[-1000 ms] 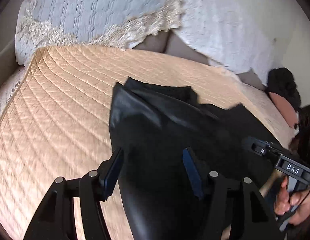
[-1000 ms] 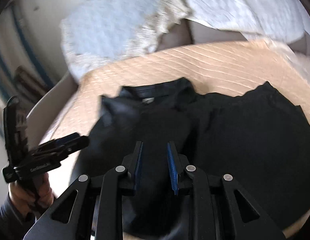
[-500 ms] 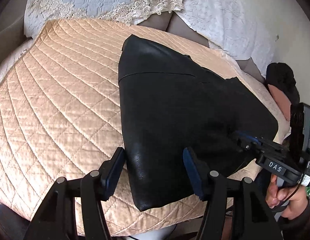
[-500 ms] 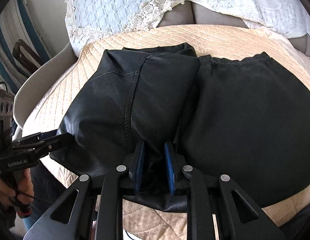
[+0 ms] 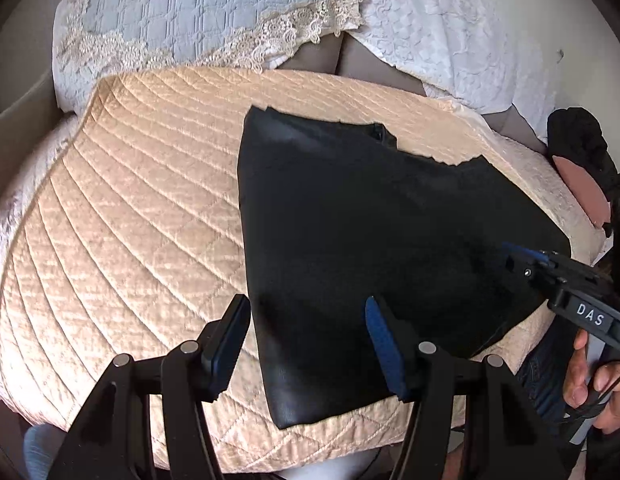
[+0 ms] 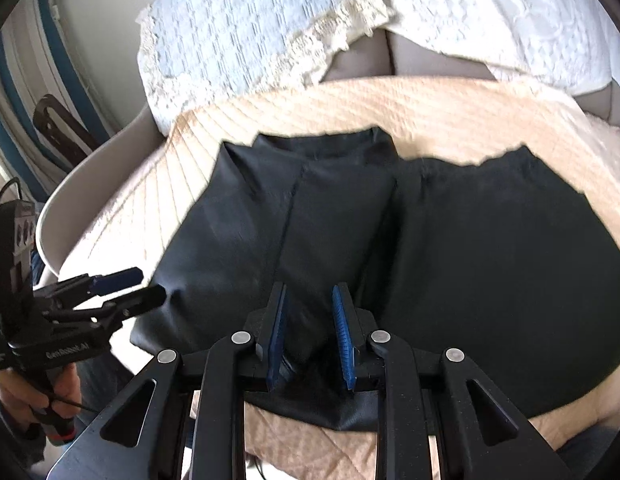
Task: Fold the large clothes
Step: 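Press the folded jacket flat with both tools and open them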
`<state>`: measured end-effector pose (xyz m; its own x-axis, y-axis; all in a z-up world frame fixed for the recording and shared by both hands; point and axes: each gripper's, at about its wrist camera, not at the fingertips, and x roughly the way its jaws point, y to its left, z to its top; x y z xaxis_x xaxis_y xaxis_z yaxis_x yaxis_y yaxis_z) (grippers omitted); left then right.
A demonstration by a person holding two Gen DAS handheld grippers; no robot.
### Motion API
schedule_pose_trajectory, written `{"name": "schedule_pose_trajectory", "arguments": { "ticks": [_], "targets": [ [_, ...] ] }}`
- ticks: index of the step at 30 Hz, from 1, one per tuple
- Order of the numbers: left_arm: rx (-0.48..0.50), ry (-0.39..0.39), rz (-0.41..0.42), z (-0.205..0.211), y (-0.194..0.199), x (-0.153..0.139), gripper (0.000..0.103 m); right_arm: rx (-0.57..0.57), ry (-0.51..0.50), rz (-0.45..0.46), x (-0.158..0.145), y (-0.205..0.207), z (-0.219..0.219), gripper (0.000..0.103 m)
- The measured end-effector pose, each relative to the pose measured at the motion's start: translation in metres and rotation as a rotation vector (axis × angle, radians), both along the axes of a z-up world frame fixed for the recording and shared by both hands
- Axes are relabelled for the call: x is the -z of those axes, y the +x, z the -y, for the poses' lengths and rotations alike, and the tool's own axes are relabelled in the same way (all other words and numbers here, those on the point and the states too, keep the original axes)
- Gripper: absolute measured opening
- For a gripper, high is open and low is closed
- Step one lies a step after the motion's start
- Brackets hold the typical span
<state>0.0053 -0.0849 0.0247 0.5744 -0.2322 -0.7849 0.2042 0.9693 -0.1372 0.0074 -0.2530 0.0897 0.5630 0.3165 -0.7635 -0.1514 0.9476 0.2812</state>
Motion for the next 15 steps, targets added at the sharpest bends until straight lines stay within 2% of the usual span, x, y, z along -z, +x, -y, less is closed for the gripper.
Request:
{"name": "schedule_pose_trajectory", "arguments": {
  "ticks": [4,8,9,13,15],
  "targets": [
    [0.001,0.01,0.011,0.005,0.009,-0.004,0.062,-0.001,0.024,-0.013,0.01,0.017,-0.003,0.024],
    [0.002,0.011,0.014,0.006,0.014,-0.003,0.062,0.007,0.0,-0.083,0.041,0.032,-0.003,0.021],
    [0.002,0.014,0.012,0.007,0.016,-0.002,0.062,0.011,0.01,-0.072,0.043,0.032,-0.002,0.021],
    [0.003,0.009,0.004,0.009,0.019,-0.001,0.062,0.006,0.007,-0.078,0.037,0.031,-0.001,0.021],
    [0.01,0.01,0.015,0.011,0.022,-0.004,0.062,0.021,0.055,-0.072,0.027,0.034,0.005,0.021]
  ]
}}
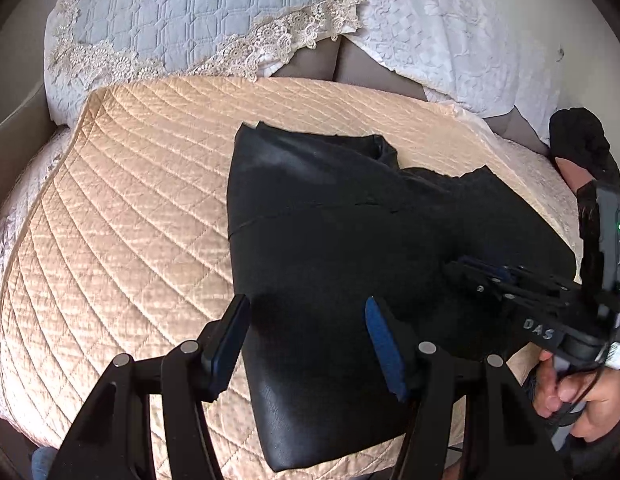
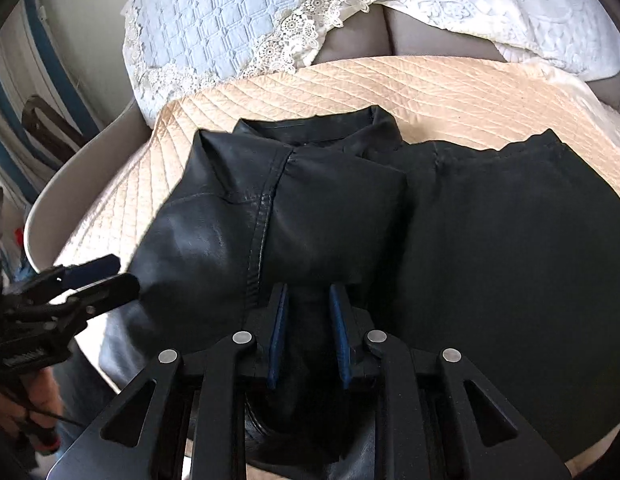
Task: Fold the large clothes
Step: 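Press the folded jacket flat with both tools and open them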
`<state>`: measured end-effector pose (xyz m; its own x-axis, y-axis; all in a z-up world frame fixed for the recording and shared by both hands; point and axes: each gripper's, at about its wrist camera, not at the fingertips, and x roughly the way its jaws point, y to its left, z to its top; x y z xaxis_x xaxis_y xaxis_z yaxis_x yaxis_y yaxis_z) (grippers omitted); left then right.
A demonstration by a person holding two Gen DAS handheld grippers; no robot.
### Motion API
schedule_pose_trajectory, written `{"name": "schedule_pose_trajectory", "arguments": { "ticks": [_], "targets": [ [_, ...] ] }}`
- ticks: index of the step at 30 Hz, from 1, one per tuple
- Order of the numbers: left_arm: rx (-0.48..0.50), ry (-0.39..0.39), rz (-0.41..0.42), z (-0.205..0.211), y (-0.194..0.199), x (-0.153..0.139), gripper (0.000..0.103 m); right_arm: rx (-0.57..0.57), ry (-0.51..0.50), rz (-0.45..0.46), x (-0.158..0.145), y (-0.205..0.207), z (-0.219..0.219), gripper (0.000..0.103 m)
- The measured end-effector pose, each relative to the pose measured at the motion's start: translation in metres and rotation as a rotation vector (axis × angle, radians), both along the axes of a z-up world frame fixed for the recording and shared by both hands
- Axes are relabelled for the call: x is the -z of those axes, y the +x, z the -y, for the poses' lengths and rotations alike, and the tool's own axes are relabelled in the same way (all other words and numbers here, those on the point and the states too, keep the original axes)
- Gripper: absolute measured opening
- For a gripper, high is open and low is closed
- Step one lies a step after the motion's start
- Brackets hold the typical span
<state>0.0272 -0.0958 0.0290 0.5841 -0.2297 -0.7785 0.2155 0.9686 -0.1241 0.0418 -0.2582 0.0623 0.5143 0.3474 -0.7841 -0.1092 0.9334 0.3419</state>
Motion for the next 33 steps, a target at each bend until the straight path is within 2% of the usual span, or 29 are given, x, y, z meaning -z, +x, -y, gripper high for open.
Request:
{"name": "schedule_pose_trajectory", "arguments": {
  "ticks": [2,4,9,11,14,19,24,26,28,33],
  "targets": [
    [0.009,-0.002,0.015,0.002,0.004,-0.004,0.062,0.017,0.03,0.025,-0.008,0.007,0.003,0.021],
    [0.013,0.0,0.025,0.005,0.012,-0.006,0.062,0.035,0.018,0.031,-0.008,0.02,0.004,0.021],
    [0.016,-0.013,0.018,0.014,0.039,0.001,0.062,0.068,0.012,-0.051,0.025,0.051,0.01,0.021],
    [0.009,-0.015,-0.002,0.017,0.046,0.011,0.062,0.08,0.043,-0.045,0.03,0.052,0.015,0.021],
    [0.011,0.002,0.013,0.02,0.047,0.017,0.063,0.077,0.034,-0.052,0.026,0.052,0.015,0.022],
    [0.012,0.012,0.009,0.021,0.044,0.01,0.063,0.076,0.055,-0.032,0.006,0.03,0.023,0.023],
    [0.032,0.01,0.016,0.024,0.024,0.002,0.063,0.072,0.068,-0.018,-0.006,-0.005,0.033,0.024],
    [0.037,0.005,0.021,0.027,0.018,0.0,0.063,0.078,0.072,-0.014,-0.008,-0.018,0.037,0.029],
    [0.036,-0.005,0.035,0.03,0.009,-0.004,0.063,0.091,0.075,-0.015,-0.009,-0.029,0.041,0.038],
    [0.083,-0.018,0.04,0.044,-0.005,-0.009,0.063,0.131,0.078,-0.026,-0.011,-0.046,0.052,0.039]
  ]
}}
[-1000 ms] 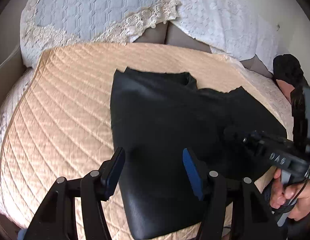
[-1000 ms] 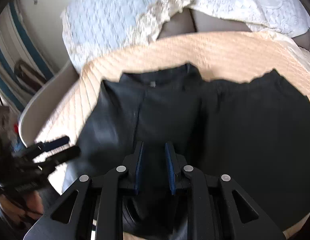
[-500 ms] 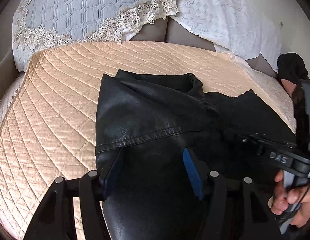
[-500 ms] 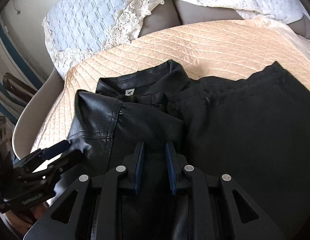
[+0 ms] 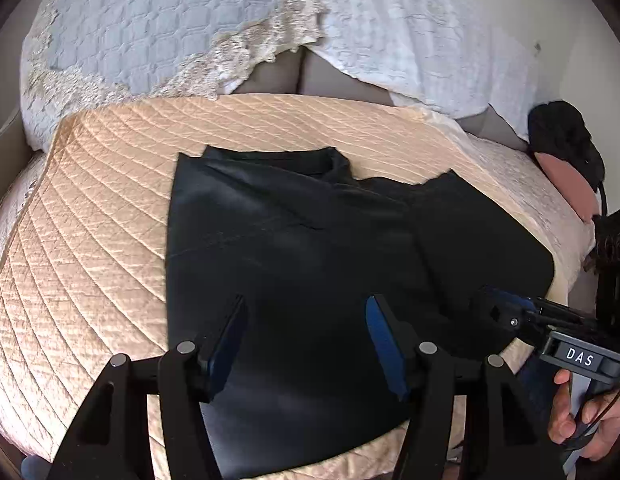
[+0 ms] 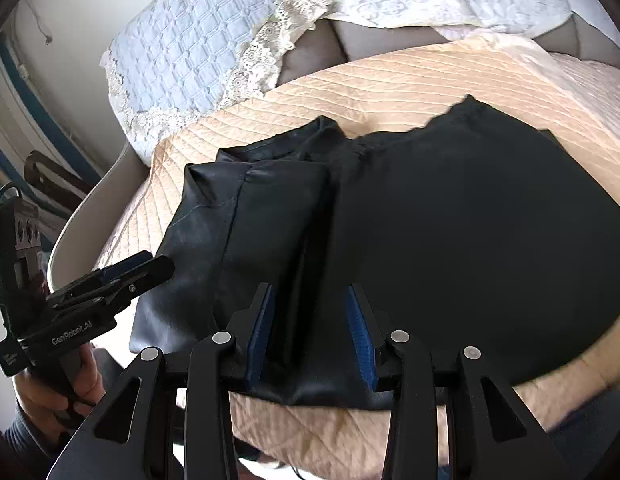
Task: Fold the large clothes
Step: 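Press the folded jacket flat with both tools and open them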
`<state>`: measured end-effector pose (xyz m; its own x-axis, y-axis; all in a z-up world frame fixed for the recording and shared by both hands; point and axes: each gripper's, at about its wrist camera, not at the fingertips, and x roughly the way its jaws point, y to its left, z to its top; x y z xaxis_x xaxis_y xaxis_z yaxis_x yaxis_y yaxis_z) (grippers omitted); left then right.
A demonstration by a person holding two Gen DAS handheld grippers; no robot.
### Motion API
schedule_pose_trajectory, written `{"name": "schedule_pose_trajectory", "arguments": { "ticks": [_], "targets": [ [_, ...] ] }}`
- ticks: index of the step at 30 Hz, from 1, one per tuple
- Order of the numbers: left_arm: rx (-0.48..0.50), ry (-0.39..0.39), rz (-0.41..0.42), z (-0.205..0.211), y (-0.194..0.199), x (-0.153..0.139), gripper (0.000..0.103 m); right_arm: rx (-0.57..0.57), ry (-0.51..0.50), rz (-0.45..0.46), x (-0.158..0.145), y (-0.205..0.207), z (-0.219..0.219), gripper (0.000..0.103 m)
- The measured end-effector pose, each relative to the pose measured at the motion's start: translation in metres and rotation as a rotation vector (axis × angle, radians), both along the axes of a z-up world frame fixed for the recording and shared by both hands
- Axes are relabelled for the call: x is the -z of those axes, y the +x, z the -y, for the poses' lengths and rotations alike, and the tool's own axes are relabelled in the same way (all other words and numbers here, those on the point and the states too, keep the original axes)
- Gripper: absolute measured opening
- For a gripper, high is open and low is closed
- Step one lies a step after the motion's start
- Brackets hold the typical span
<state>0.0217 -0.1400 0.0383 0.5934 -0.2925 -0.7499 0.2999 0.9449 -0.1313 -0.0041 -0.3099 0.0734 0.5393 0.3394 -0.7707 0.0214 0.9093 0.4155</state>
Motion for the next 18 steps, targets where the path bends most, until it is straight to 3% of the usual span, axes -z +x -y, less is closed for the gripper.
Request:
{"name": "schedule_pose_trajectory", "arguments": {
  "ticks": [5,7,10,14,18],
  "targets": [
    [0.071,-0.007,-0.011,0.021,-0.009,0.007,0.063,0.062,0.015,-0.01,0.0,-0.01,0.016,0.044],
    [0.105,0.02,-0.019,0.031,-0.01,0.017,0.063,0.094,0.032,-0.014,0.001,-0.015,0.025,0.052],
    [0.108,0.077,0.005,0.038,-0.011,0.029,0.063,0.147,0.056,-0.02,0.002,-0.024,0.04,0.054],
    [0.103,0.101,0.002,0.042,-0.011,0.024,0.063,0.213,0.104,-0.021,0.003,-0.037,0.058,0.06],
    [0.102,0.054,0.002,0.043,-0.011,0.011,0.063,0.293,0.147,-0.017,0.003,-0.049,0.076,0.063]
  ]
}}
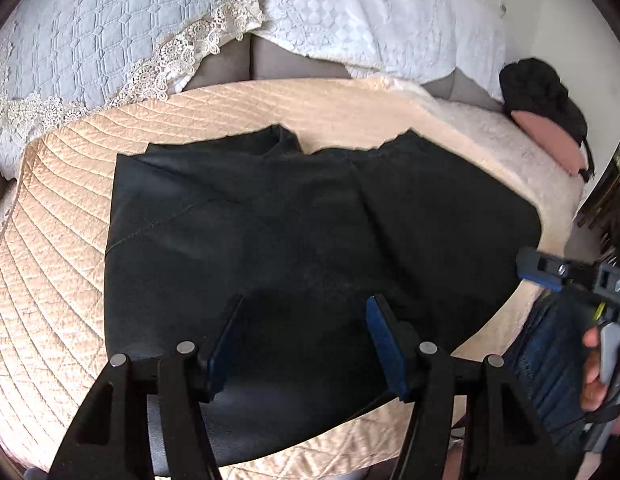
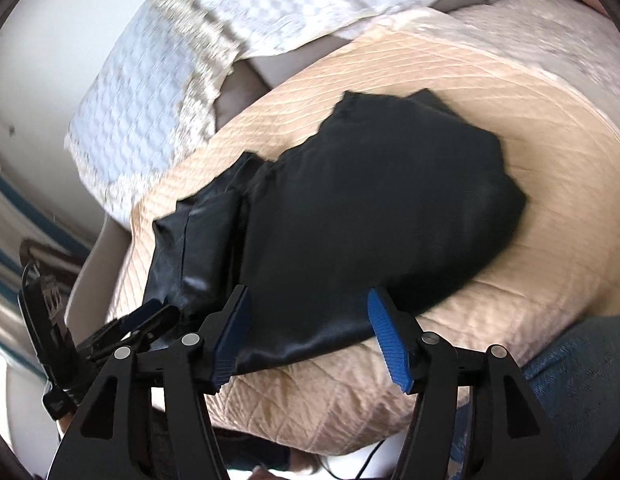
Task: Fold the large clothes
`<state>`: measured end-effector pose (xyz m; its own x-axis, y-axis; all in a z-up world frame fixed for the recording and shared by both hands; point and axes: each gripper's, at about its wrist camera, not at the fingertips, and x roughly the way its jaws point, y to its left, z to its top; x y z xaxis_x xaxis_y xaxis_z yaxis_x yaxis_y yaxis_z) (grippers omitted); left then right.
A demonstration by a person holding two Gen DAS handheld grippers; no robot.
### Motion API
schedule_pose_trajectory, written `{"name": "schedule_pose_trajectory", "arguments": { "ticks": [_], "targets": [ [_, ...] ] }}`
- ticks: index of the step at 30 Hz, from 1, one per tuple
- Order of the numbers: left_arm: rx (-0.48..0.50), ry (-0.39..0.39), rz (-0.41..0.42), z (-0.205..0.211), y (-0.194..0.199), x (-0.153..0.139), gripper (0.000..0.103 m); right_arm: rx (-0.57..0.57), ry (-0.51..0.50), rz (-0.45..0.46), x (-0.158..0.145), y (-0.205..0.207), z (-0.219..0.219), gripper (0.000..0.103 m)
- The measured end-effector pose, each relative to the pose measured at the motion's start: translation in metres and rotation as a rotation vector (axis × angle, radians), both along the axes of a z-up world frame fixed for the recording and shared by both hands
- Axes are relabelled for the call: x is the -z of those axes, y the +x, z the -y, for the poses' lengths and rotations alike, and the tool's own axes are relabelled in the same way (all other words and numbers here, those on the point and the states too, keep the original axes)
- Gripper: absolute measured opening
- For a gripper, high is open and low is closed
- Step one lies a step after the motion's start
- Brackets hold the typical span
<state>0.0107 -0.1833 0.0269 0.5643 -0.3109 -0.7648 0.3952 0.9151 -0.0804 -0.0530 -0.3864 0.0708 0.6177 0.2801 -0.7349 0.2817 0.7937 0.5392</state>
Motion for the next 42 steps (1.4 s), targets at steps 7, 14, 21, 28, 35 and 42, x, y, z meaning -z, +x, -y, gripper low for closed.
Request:
{"name": "schedule_pose_trajectory", "arguments": {
  "ticks": [7,14,21,28,35,42],
  "targets": [
    [-0.023,0.039,-0.005,0.012,0.018,0.011,0.063,0.181,0.065,-0.058,0.019,-0.013,0.04,0.066],
    [-0.042,0.07,0.008,0.017,0.018,0.017,0.063,0.247,0.129,-0.004,0.03,0.003,0.067,0.067],
    [-0.058,0.045,-0.007,0.015,0.02,0.02,0.063,0.288,0.147,0.049,0.042,0.021,0.075,0.069],
    [-0.055,0.063,0.013,0.024,0.022,0.024,0.065,0.182,0.087,0.103,-0.012,0.041,0.06,0.02],
    [-0.064,-0.003,-0.013,0.014,0.024,0.014,0.062,-0.149,0.052,0.299,-0.103,0.067,-0.036,0.019],
    [-0.28,-0.13,0.054,-0.087,-0.001,-0.021,0.061,-0.492,0.052,0.261,-0.085,0.085,-0.168,0.019]
  ]
}}
